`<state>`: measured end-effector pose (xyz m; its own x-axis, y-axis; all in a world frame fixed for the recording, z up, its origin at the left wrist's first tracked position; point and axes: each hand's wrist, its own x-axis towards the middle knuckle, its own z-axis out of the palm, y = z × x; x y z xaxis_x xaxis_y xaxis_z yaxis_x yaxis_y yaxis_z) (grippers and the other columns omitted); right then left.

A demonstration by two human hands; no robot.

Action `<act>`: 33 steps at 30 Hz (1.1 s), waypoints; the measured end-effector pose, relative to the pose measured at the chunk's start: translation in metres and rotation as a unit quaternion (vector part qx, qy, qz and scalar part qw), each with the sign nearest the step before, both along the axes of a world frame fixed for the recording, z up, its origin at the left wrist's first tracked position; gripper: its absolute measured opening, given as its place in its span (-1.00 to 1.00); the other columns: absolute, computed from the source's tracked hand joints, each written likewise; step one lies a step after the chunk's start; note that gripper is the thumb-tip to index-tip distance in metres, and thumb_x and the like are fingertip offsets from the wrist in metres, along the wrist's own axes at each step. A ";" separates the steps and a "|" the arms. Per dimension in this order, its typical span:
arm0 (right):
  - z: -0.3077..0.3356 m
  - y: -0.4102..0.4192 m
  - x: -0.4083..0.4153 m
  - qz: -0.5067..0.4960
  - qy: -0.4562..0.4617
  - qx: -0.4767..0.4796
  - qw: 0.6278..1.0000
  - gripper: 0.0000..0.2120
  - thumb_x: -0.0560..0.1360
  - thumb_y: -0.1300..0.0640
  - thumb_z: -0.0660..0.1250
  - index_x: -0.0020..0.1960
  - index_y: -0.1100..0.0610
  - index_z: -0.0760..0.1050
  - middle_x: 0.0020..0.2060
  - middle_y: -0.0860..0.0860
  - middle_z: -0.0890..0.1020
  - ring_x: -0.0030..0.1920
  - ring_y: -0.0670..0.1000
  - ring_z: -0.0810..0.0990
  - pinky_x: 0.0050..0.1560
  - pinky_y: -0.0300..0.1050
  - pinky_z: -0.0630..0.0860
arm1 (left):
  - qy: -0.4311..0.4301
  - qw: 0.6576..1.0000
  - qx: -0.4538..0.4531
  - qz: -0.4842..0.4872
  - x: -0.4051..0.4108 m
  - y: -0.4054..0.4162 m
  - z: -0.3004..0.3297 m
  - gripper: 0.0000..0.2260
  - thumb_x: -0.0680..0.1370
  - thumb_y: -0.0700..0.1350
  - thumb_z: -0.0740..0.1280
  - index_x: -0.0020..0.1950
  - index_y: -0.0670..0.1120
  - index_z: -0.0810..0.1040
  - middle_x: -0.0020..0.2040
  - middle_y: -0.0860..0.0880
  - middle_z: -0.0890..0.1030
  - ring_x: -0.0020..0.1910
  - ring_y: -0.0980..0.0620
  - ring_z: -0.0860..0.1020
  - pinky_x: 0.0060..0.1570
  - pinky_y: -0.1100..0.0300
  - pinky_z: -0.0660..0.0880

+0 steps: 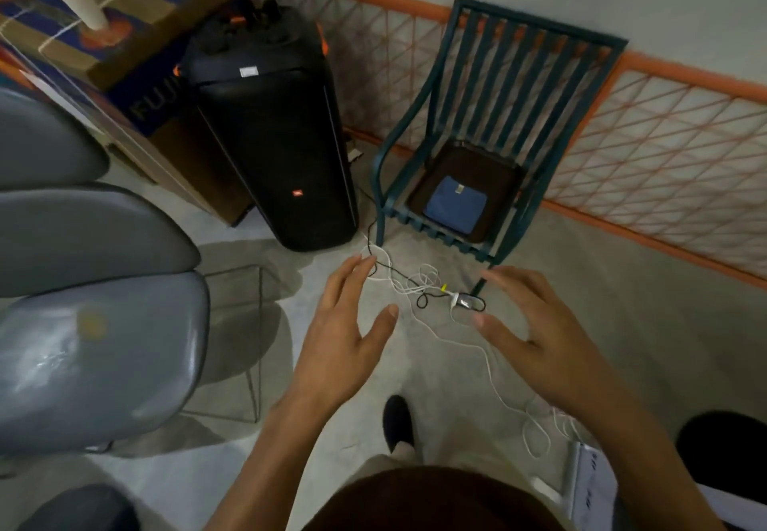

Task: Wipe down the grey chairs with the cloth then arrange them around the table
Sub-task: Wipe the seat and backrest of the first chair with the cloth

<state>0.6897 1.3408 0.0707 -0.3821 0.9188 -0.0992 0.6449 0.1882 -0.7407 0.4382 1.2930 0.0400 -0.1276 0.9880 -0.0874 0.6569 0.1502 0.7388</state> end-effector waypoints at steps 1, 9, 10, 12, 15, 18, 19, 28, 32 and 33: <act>-0.003 0.012 -0.001 -0.010 0.000 -0.001 1.000 -0.52 0.58 -0.30 0.19 0.46 -0.24 0.26 0.35 -0.23 0.33 0.29 -0.46 0.30 0.18 -0.61 0.22 | -0.001 1.000 0.000 -0.009 -0.003 0.017 -0.003 -0.42 0.64 0.20 0.26 0.61 0.28 0.10 0.60 0.31 0.07 0.44 0.38 0.13 0.33 0.34 0.17; -0.032 0.120 -0.009 -0.047 -0.013 -0.049 0.998 -0.51 0.58 -0.16 0.26 0.48 -0.25 0.25 0.41 -0.19 0.30 0.32 -0.19 0.38 0.23 -0.27 0.37 | 0.005 0.999 -0.028 -0.039 -0.017 0.149 -0.027 -0.44 0.65 0.17 0.27 0.62 0.22 0.16 0.61 0.23 0.14 0.45 0.36 0.15 0.39 0.27 0.20; -0.036 0.135 -0.009 -0.050 -0.018 -0.051 0.997 -0.50 0.58 -0.15 0.27 0.50 -0.20 0.27 0.42 -0.17 0.30 0.33 -0.18 0.38 0.25 -0.27 0.35 | 0.005 0.999 -0.031 -0.044 -0.017 0.166 -0.032 -0.45 0.65 0.17 0.27 0.60 0.23 0.16 0.61 0.22 0.14 0.47 0.34 0.16 0.41 0.25 0.20; -0.046 0.169 -0.007 -0.056 -0.023 -0.055 0.997 -0.47 0.59 -0.15 0.28 0.53 -0.14 0.28 0.45 -0.13 0.30 0.34 -0.18 0.36 0.27 -0.28 0.31 | 0.008 0.998 -0.040 -0.055 -0.017 0.199 -0.042 -0.46 0.65 0.17 0.27 0.58 0.31 0.11 0.61 0.22 0.14 0.51 0.26 0.19 0.42 0.24 0.21; -0.056 0.223 -0.005 -0.055 -0.030 -0.072 0.995 -0.40 0.54 -0.26 0.22 0.54 -0.14 0.26 0.46 -0.11 0.28 0.33 -0.13 0.39 0.25 -0.23 0.36 | 0.017 0.996 -0.063 -0.059 -0.015 0.250 -0.051 -0.45 0.65 0.17 0.27 0.52 0.40 0.03 0.61 0.23 0.11 0.54 0.20 0.21 0.39 0.25 0.21; -0.061 0.274 -0.002 -0.060 -0.021 -0.091 0.994 -0.31 0.47 -0.37 0.13 0.54 -0.16 0.24 0.47 -0.11 0.27 0.35 -0.12 0.38 0.28 -0.18 0.41 | 0.015 0.994 -0.085 -0.066 -0.013 0.297 -0.061 -0.46 0.65 0.17 0.27 0.52 0.41 0.04 0.59 0.26 0.13 0.53 0.20 0.22 0.38 0.24 0.23; -0.065 0.290 -0.002 -0.057 -0.021 -0.094 0.994 -0.30 0.46 -0.39 0.12 0.54 -0.16 0.24 0.47 -0.11 0.27 0.34 -0.15 0.37 0.27 -0.21 0.39 | 0.017 0.993 -0.091 -0.069 -0.013 0.312 -0.066 -0.46 0.66 0.17 0.26 0.54 0.39 0.06 0.59 0.26 0.13 0.53 0.19 0.22 0.39 0.22 0.25; -0.111 0.406 0.006 -0.088 -0.043 -0.123 0.988 -0.45 0.59 -0.11 0.32 0.53 -0.02 0.33 0.39 -0.03 0.37 0.28 -0.07 0.44 0.21 -0.24 0.32 | 0.017 0.985 -0.147 -0.093 0.007 0.436 -0.109 -0.43 0.65 0.12 0.29 0.62 0.21 0.13 0.61 0.12 0.18 0.55 0.04 0.27 0.45 0.04 0.36; -0.151 0.437 0.006 -0.148 -0.026 -0.138 0.979 -0.53 0.60 0.00 0.35 0.48 0.04 0.41 0.32 0.03 0.44 0.28 0.06 0.52 0.21 -0.17 0.39 | 0.038 0.975 -0.171 -0.137 0.018 0.481 -0.146 -0.44 0.66 0.09 0.30 0.61 0.15 0.17 0.59 0.05 0.23 0.52 -0.02 0.31 0.43 -0.05 0.41; -0.162 0.443 0.005 -0.161 -0.027 -0.147 0.976 -0.54 0.61 0.01 0.35 0.48 0.05 0.42 0.33 0.05 0.45 0.28 0.09 0.53 0.23 -0.12 0.43 | 0.043 0.972 -0.176 -0.148 0.021 0.491 -0.157 -0.45 0.65 0.08 0.30 0.61 0.13 0.19 0.58 0.04 0.24 0.52 -0.04 0.31 0.42 -0.09 0.42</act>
<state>0.6951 1.7840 -0.0909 -0.0655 0.9192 -0.3883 0.6757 -0.2454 -0.6951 0.4588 1.7844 -0.1173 0.1361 0.8930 -0.4290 0.7664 0.1795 0.6167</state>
